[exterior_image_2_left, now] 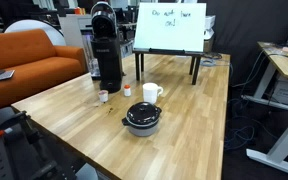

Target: Get the small orange and white bottle near the coffee maker and put it in the white mug

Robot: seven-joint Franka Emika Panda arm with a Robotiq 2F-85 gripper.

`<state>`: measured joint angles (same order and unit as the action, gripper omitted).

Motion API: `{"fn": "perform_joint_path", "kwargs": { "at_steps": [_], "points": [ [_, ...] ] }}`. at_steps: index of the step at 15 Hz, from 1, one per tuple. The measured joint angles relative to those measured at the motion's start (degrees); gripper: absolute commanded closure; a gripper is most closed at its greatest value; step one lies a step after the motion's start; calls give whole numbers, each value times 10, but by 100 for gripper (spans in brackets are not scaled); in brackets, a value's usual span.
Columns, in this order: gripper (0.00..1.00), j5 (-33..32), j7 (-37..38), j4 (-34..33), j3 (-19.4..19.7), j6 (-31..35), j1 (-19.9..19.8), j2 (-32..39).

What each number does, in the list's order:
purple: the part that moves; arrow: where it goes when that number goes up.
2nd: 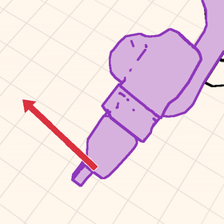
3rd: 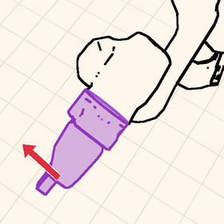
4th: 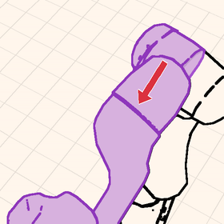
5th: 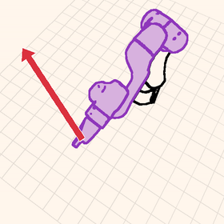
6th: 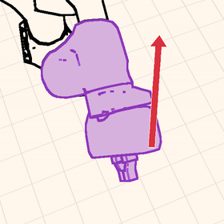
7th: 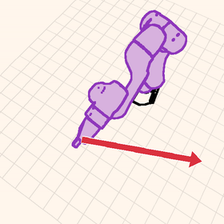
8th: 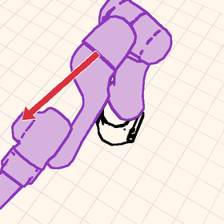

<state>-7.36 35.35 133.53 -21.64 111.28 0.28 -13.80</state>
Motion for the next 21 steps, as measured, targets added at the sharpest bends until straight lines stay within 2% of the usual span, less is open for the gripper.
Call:
{"fn": "perform_joint_path", "kwargs": {
  "at_steps": [7, 17, 21],
  "points": [
    [0, -8, 9, 0, 24, -1, 22, 6],
    [0, -8, 9, 0, 31, 2, 30, 5],
    [0, 26, -30, 1, 61, 70, 40, 9]
  ]
}}
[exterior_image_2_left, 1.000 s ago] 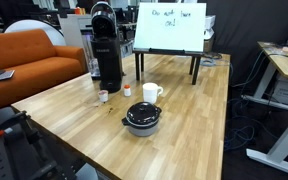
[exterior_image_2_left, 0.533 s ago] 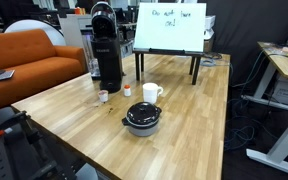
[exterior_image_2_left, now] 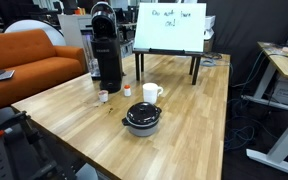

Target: Get the small orange and white bottle near the coffee maker and put it in the white mug

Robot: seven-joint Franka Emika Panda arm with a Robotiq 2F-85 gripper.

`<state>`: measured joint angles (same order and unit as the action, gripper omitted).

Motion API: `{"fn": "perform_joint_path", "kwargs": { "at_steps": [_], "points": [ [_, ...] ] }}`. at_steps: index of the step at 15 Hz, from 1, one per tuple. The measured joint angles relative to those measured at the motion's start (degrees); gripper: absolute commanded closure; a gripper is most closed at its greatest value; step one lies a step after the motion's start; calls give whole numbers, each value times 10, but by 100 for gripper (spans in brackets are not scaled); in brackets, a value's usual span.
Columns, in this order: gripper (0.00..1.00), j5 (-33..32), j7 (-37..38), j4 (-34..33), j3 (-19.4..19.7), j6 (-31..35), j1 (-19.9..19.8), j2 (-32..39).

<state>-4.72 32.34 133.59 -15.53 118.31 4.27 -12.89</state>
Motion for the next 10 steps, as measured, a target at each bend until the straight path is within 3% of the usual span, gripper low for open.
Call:
{"fn": "perform_joint_path", "kwargs": {
  "at_steps": [5, 10],
  "points": [
    [0, 15, -47, 4, 48, 61, -6, 44],
    [0, 13, -46, 3, 49, 64, -5, 48]
  ]
}}
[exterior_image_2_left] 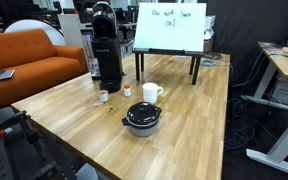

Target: Get the small orange and white bottle near the coffee maker and put it in the white mug

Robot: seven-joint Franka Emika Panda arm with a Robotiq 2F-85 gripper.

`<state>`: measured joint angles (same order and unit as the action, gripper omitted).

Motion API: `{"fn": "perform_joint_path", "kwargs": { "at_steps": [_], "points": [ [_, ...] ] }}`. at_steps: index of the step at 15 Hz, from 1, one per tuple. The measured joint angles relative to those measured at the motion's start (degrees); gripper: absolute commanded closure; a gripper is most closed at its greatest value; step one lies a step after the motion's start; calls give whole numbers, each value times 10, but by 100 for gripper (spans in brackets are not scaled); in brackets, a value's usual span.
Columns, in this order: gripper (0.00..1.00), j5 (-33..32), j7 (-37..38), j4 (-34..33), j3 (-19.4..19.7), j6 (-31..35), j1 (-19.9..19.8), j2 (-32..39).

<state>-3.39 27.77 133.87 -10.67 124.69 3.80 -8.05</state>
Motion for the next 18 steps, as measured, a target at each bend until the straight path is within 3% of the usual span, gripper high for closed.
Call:
{"fn": "perform_joint_path", "kwargs": {
  "at_steps": [10, 18],
  "points": [
    [0, -7, 33, -15, 20, 27, -6, 13],
    [0, -29, 120, -99, 56, 59, -11, 160]
  ]
}}
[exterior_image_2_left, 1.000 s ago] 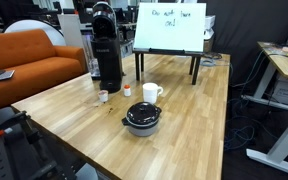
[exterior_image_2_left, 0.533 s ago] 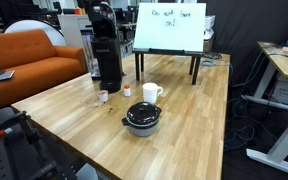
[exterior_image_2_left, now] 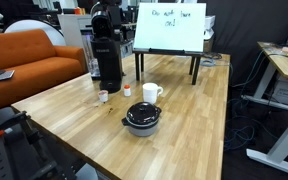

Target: Get the small orange and white bottle near the coffee maker and put it in the white mug

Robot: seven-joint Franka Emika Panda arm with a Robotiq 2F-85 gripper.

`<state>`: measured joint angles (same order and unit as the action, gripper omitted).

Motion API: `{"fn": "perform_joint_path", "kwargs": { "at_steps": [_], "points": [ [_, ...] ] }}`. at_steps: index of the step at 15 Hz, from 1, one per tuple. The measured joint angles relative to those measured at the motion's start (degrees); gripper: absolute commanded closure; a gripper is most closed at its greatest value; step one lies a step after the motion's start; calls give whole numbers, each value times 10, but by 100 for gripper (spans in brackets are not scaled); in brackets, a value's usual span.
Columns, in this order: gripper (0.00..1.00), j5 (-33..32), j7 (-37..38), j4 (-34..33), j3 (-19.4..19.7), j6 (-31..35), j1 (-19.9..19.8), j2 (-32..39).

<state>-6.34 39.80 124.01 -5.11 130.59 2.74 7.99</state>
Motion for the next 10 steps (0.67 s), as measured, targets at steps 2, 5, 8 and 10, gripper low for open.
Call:
{"fn": "perform_joint_path", "kwargs": {
  "at_steps": [2, 5, 8, 10],
  "points": [
    [0, -1, 5, -15, 1, -1, 1, 17],
    [0, -1, 5, -17, 1, -2, 2, 13],
    [0, 0, 5, -17, 2, -2, 3, 14],
    [0, 0, 5, -17, 5, -2, 6, 17]
  ]
}}
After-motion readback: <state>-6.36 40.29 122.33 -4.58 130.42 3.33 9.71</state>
